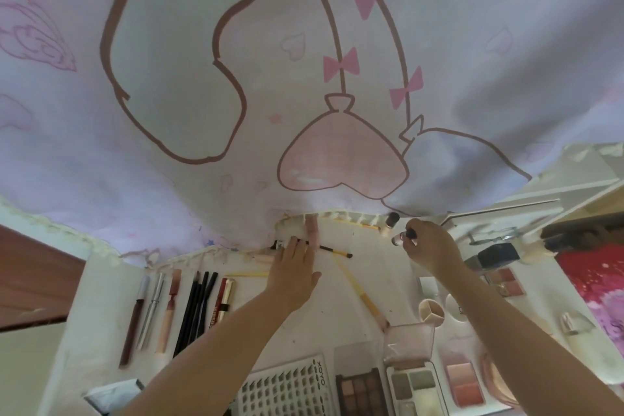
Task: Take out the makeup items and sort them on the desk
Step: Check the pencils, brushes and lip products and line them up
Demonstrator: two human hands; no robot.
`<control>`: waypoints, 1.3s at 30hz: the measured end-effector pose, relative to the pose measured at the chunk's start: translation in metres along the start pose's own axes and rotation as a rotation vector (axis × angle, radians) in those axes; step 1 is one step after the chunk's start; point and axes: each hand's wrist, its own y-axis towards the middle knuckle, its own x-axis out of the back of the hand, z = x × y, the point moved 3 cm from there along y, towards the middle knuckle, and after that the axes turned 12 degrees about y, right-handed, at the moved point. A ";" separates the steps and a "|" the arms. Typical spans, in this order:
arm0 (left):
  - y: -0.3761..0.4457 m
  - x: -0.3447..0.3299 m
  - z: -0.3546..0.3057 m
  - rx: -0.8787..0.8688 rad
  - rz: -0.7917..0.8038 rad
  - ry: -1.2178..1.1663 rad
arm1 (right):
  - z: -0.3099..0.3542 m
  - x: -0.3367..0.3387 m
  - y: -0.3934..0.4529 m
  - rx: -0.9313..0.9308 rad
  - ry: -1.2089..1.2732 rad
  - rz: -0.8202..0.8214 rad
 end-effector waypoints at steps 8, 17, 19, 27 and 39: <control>0.012 -0.035 0.010 -0.027 0.012 -0.005 | -0.006 -0.015 0.028 -0.060 -0.122 0.039; 0.017 -0.066 0.011 -0.031 -0.072 -0.076 | -0.018 -0.024 0.027 -0.118 -0.105 0.118; 0.014 -0.067 0.011 -0.028 -0.142 -0.057 | -0.018 -0.023 0.025 -0.118 -0.119 0.115; 0.011 -0.060 0.011 -0.069 -0.134 -0.049 | 0.039 -0.026 -0.009 0.199 -0.230 -0.100; 0.012 -0.070 0.051 0.083 -0.177 -0.107 | 0.118 -0.117 0.036 -0.096 0.043 0.260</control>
